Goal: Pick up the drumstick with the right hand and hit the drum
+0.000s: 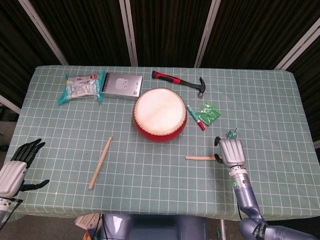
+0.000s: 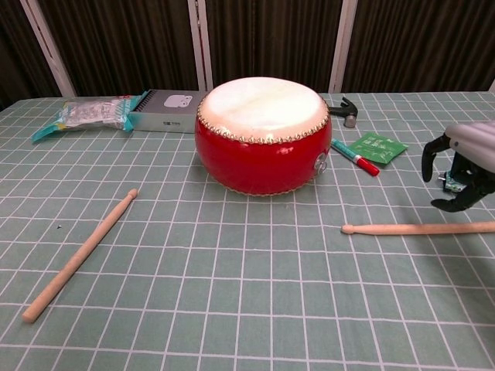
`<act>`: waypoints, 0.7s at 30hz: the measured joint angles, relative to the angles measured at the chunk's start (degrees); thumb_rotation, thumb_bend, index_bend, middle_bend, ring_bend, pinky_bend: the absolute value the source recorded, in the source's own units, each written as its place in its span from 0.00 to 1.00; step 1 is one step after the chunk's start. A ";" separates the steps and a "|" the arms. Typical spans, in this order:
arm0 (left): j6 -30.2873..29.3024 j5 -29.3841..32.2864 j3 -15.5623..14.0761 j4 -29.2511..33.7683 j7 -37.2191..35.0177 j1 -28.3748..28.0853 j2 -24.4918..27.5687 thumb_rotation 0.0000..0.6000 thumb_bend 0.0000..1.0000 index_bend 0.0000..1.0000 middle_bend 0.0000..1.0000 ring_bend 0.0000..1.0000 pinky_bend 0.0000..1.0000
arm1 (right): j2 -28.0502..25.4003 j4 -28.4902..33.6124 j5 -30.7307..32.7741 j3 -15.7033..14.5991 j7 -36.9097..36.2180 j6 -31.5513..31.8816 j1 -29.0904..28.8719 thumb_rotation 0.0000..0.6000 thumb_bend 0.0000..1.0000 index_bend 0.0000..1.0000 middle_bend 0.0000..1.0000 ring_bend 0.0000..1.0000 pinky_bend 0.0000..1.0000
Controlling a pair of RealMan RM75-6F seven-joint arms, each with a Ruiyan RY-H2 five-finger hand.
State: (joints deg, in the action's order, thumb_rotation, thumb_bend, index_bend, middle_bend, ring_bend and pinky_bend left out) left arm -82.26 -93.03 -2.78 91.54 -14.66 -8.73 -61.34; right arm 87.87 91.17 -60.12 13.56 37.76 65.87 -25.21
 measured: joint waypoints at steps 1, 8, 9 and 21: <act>0.07 0.01 0.00 0.09 0.01 -0.02 0.02 1.00 0.00 0.00 0.00 0.00 0.01 | 0.32 -0.42 0.21 -0.27 -0.03 -0.02 -0.04 1.00 0.31 0.47 1.00 1.00 1.00; 0.23 0.23 -0.03 0.21 0.10 0.04 0.06 1.00 0.00 0.00 0.00 0.00 0.01 | 1.52 -2.58 1.53 -2.07 -0.46 -0.06 -0.04 1.00 0.35 0.47 1.00 1.00 1.00; 0.23 0.23 -0.04 0.16 0.08 0.06 0.04 1.00 0.00 0.00 0.00 0.00 0.01 | 1.59 -2.75 1.67 -2.32 -0.40 -0.08 -0.05 1.00 0.36 0.47 1.00 1.00 1.00; 0.15 0.37 0.07 0.11 0.08 0.19 -0.06 1.00 0.00 0.00 0.00 0.00 0.01 | 2.97 -6.95 3.42 -3.93 -1.82 -0.70 -0.40 1.00 0.41 0.47 1.00 1.00 1.00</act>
State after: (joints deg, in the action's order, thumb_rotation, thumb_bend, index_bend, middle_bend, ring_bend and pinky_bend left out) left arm -82.11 -92.66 -2.71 91.65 -14.58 -8.55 -61.40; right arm 90.83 84.22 -56.69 9.63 35.94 65.17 -25.62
